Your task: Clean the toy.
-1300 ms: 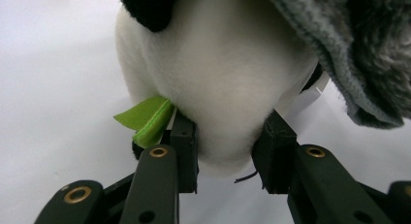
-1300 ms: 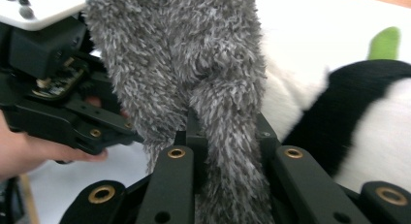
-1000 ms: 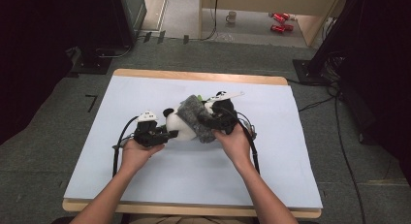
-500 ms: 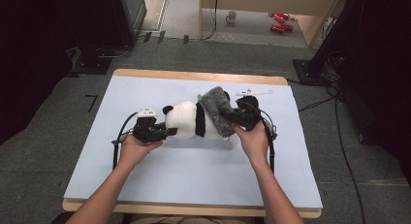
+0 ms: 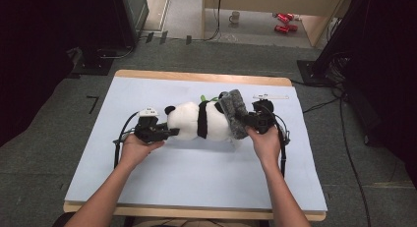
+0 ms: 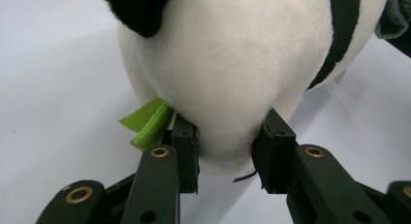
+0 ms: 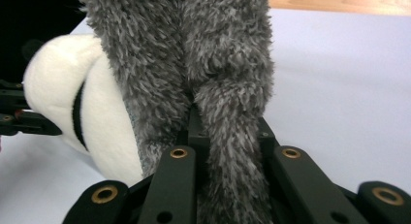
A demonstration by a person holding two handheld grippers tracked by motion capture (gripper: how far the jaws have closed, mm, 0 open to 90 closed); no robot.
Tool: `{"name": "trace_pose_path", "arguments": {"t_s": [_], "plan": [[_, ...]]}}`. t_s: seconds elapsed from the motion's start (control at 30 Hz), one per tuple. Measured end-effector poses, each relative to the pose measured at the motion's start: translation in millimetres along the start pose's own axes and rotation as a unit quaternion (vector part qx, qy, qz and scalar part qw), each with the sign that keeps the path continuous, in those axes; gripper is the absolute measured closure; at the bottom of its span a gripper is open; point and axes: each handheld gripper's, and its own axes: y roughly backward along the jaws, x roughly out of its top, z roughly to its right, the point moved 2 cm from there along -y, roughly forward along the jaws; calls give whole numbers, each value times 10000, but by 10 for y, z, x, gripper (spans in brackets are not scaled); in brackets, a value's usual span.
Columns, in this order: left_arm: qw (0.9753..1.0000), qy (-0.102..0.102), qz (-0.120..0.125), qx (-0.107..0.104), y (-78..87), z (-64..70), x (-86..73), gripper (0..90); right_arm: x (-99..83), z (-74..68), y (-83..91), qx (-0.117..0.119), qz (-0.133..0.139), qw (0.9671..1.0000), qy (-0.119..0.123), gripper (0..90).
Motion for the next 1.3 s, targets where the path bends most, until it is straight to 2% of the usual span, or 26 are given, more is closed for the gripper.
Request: {"name": "trace_pose_path", "arguments": {"t_s": [0.03, 0.07, 0.1, 0.13, 0.2, 0.27, 0.37, 0.43, 0.53, 0.67, 0.73, 0.87, 0.97, 1.03, 1.1, 1.2, 1.3], "plan": [[10000, -15, 7, 3, 0, -4, -1, 670, -2, 12, -3, -110, -37, 9999, 59, 786], [10000, -26, 8, 4, 1, -8, -1, 674, -2, 20, -7, -394, -100, 9989, 245, 787], [10000, -42, 13, -5, 1, -11, -2, 679, -7, 33, -12, -750, -204, 9961, 425, 788], [10000, -46, 15, -19, 2, -15, -4, 683, -15, 59, -10, -893, -250, 9947, 434, 789], [10000, 30, 35, -79, 4, -28, -5, 694, -20, 118, 21, -750, -184, 9967, 249, 789], [9998, 107, 90, -165, 6, -44, -5, 709, -5, 142, 63, -443, -57, 9990, 70, 789], [9996, 42, 96, -264, 20, -29, 3, 733, 28, 122, 120, -119, 74, 9999, 1, 788], [9990, 105, 126, -423, 40, -20, 16, 745, 48, 91, 150, -27, 123, 9999, 12, 788], [9985, 68, 108, -531, 68, 2, 25, 759, 88, 13, 224, 66, 242, 9997, 60, 787], [9957, 227, 166, -885, 131, 26, 25, 772, 182, -195, 382, 254, 391, 9986, 247, 786], [9945, 243, 143, -1008, 178, 55, 16, 772, 220, -326, 458, 420, 433, 9976, 352, 785], [9960, -33, 45, -887, 243, 145, -9, 770, 219, -585, 511, 653, 417, 9949, 651, 784], [9965, 0, 50, -831, 247, 152, -40, 764, 130, -695, 395, 694, 30, 9946, 770, 784], [9972, -87, 20, -747, 240, 149, -58, 757, 63, -708, 302, 657, -258, 9943, 803, 784], [9974, -177, -3, -694, 233, 155, -72, 745, 12, -680, 230, 461, -369, 9947, 844, 784], [9977, -344, 24, -576, 228, 154, -85, 688, -14, -597, 170, 482, -284, 9957, 741, 783], [9982, -306, 76, -507, 225, 125, -96, 584, -13, -561, 139, 534, -207, 9957, 734, 784]]}}
